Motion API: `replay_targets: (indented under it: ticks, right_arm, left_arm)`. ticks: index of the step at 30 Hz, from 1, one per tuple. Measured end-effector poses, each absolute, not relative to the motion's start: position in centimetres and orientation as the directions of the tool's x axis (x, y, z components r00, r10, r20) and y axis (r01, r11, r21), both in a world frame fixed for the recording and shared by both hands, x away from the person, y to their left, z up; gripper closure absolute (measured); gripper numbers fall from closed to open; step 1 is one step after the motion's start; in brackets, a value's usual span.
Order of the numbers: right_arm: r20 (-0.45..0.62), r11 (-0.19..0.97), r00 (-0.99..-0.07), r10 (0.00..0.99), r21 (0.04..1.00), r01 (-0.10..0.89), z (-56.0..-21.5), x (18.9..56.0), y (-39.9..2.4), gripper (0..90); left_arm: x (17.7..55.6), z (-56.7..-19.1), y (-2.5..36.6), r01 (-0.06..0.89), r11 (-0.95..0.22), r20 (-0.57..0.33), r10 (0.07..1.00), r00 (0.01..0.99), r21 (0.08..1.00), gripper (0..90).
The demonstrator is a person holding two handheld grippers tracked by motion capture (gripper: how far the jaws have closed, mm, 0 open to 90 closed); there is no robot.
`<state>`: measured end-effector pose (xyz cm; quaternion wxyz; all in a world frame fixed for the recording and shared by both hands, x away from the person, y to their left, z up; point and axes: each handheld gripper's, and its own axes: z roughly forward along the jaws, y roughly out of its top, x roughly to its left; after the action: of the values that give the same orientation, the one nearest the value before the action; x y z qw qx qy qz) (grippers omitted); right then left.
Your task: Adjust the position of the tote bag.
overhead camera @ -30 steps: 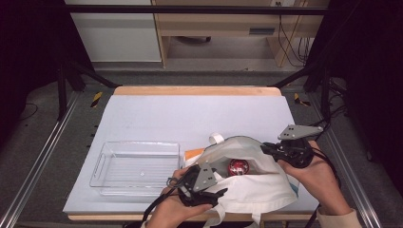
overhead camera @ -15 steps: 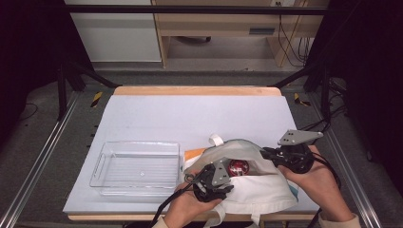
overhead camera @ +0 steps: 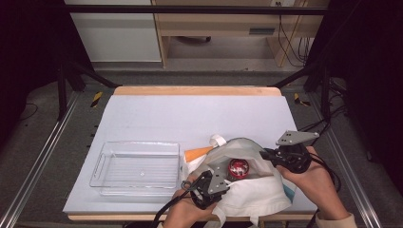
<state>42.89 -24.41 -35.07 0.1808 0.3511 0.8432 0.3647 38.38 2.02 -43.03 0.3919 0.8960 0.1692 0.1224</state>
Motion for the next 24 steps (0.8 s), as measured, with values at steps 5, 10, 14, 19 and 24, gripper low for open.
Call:
replay_targets:
  ticks: [5,10,14,19,24]
  right_arm:
    - [-0.056,0.492,-0.682,0.729,0.735,0.466,-35.5,43.0,-24.5,83.3]
    - [-0.068,0.501,-0.679,0.731,0.729,0.466,-36.1,43.3,-24.5,83.1]
    - [-0.063,0.496,-0.674,0.736,0.728,0.473,-36.3,43.8,-24.3,82.8]
    - [-0.062,0.495,-0.676,0.735,0.73,0.471,-36.6,44.4,-24.1,78.1]
    - [-0.062,0.483,-0.668,0.742,0.741,0.467,-36.6,44.9,-23.9,67.5]
  left_arm:
    - [38.0,-43.7,2.1,0.204,-0.65,0.087,0.387,0.918,0.732,88.2]
    - [37.6,-44.2,2.3,0.203,-0.65,0.086,0.384,0.919,0.732,88.4]
    - [37.4,-44.3,2.3,0.201,-0.648,0.089,0.385,0.919,0.734,88.4]
    - [37.4,-44.5,2.4,0.202,-0.647,0.088,0.386,0.918,0.735,88.4]
    - [37.3,-44.4,2.4,0.201,-0.646,0.087,0.385,0.919,0.736,88.4]
